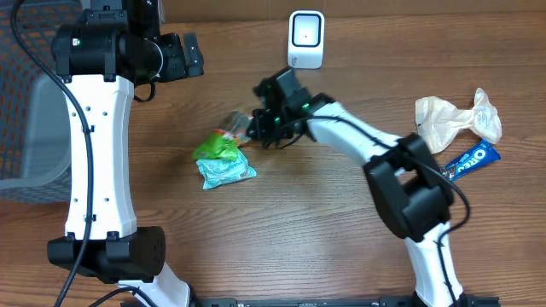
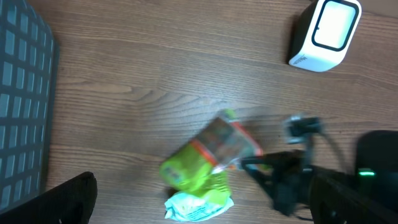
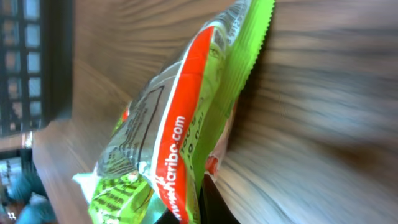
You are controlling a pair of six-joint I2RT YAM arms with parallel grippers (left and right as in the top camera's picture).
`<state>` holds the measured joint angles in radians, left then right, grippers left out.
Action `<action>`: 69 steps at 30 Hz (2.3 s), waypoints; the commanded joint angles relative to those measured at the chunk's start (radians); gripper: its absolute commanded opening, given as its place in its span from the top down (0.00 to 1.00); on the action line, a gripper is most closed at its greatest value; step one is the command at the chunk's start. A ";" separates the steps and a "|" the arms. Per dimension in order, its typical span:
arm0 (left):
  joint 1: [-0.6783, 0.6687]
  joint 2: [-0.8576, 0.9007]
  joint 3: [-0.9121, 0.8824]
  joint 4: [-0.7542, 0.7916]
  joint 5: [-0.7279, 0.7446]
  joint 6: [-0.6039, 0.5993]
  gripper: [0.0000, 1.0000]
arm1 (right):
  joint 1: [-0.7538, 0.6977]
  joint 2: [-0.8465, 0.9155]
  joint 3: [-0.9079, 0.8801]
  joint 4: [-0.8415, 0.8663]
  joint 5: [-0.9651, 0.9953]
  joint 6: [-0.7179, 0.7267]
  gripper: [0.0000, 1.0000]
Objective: Scan the item barcode
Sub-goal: 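Move the right gripper over the green snack pack at center, then grasp the green snack pack with the right gripper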
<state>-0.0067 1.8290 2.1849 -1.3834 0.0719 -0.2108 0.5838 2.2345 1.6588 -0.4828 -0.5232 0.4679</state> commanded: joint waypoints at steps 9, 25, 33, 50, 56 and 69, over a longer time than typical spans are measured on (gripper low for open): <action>0.000 -0.017 0.003 0.003 0.006 -0.014 0.00 | -0.126 -0.142 0.011 -0.358 0.176 0.168 0.96; 0.000 -0.017 0.003 0.003 0.006 -0.014 0.00 | -0.142 -0.145 0.106 -0.623 0.071 0.036 0.56; 0.000 -0.017 0.003 0.003 0.006 -0.014 0.00 | -0.142 -0.147 0.130 -0.580 -0.040 0.067 0.53; 0.000 -0.017 0.003 0.003 0.006 -0.014 0.00 | -0.104 -0.256 0.168 -0.566 0.291 0.322 0.09; 0.000 -0.017 0.003 0.003 0.006 -0.014 0.00 | 0.002 -0.147 0.132 -0.523 0.409 0.476 0.00; 0.000 -0.017 0.003 0.003 0.006 -0.014 0.00 | 0.044 0.067 0.127 -0.534 0.406 0.502 0.18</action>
<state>-0.0067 1.8290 2.1849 -1.3834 0.0723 -0.2108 0.6281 2.2574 1.7893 -1.0100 -0.1410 0.9783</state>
